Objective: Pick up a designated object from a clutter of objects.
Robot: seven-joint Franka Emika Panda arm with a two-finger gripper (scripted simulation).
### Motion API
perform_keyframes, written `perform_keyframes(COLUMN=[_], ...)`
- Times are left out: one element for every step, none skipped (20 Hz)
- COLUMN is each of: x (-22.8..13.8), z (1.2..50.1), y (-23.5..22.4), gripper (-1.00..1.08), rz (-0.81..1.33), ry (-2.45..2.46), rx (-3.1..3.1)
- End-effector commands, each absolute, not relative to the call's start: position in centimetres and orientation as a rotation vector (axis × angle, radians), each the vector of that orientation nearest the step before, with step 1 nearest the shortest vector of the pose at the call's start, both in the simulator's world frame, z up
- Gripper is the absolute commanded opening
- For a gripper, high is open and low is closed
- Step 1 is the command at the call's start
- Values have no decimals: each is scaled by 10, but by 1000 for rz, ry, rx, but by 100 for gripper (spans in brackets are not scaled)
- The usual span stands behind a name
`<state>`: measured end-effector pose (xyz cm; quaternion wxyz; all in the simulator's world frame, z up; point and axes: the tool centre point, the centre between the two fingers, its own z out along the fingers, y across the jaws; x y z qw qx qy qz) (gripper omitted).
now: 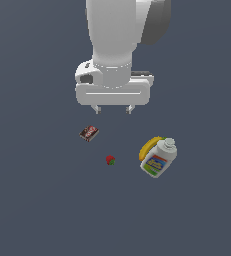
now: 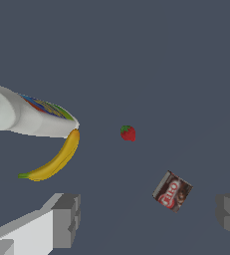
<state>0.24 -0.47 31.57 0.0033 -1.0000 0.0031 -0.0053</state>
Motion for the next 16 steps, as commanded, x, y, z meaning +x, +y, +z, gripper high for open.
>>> perform_keyframes(x=[3,3,4,5,6,7,9,11,12,14,17,19,21,23,26,28], z=[315,314,312,310,307,303,299,295,289,283,277,270,262,254,245,235], y=[-5,-5,-5,-5,-5,-5,-6,-6,-6,-7,-7,-8,-8,-9,-9,-10], gripper=[100,100,100,100,100,100,100,100,100,100,100,100,100,100,100,100], rz=[-16,-16,-16,-16,-16,-16,-15,-15,-15,-14,-14,-13,-13,-12,-12,-11], ry=[10,9,8,7,6,4,2,0,-3,-5,-9,-12,-15,-19,-24,-28], rx=[-3135,-3135,-3135,-3134,-3134,-3134,-3134,-3134,-3134,-3134,-3134,-3134,-3134,-3135,-3135,-3135])
